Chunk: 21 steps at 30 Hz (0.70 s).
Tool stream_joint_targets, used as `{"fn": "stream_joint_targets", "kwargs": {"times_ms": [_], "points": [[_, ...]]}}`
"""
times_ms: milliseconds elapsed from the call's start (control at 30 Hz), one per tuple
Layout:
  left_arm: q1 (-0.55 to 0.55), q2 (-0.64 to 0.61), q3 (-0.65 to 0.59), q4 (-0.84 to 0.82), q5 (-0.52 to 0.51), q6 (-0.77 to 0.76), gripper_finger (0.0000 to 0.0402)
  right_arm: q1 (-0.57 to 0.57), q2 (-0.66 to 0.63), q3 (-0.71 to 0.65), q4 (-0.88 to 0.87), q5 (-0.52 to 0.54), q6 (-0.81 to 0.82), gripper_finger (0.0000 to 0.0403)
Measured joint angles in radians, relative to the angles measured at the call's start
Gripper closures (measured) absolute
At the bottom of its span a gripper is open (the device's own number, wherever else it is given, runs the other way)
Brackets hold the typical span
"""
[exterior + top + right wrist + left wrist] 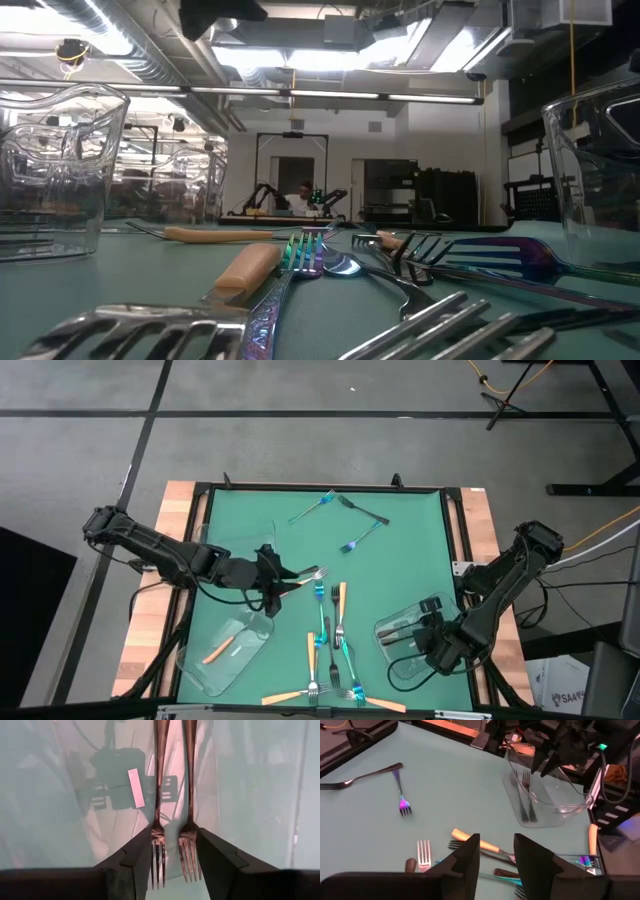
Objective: Sort silverware by color (type)
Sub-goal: Put the yellow fork into the bottom left transparent bin
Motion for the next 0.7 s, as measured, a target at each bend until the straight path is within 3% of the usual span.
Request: {"fn": "stream_joint_targets", "kwargs": {"times_ms": [400, 533, 700], "points": [[0.081, 0.016, 0.0, 0.142, 0.146, 0.06, 0.0288, 0.0, 0.0, 0.179, -0.132, 0.019, -0.003, 0.0255], [0.106, 0.016, 0.031, 0.133, 0.161, 0.075, 0.0288, 0.0, 0.0, 0.257, -0.156, 0.094, -0.059, 0.0255], [0.136, 0.031, 0.11, 0.119, 0.165, 0.134, 0.0288, 0.0, 0.0, 0.332, -0.157, 0.26, -0.196, 0.0255]]}}
